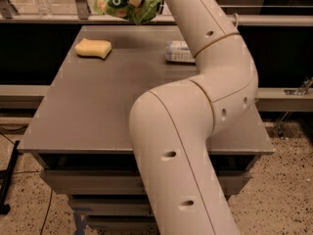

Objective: Move green rice chip bag near sponge

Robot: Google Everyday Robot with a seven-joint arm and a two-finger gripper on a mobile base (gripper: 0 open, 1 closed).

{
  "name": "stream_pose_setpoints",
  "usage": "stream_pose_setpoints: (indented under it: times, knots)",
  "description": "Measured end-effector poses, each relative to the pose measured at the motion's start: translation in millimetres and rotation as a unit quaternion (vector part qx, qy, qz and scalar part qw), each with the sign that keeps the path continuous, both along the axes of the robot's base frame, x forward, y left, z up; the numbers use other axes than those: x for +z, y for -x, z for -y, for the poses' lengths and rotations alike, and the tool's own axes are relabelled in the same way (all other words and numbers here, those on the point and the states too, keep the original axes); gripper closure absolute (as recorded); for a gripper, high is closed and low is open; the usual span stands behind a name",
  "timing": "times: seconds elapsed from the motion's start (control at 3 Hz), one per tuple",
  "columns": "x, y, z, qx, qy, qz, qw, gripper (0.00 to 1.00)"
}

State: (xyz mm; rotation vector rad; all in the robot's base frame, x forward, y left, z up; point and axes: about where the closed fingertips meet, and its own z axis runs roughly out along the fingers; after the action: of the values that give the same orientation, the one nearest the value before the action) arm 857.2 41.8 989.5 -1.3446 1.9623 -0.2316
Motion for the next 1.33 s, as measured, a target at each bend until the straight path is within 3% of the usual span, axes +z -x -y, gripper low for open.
stream_pose_setpoints:
  times: [0.67,1.33]
  knots:
    - [-10,0,-36,0.007,-0.049,-0.018,0.9986,1.0]
    - [-25,5,-52,0.01,-0.069,-0.046,0.9965,0.58]
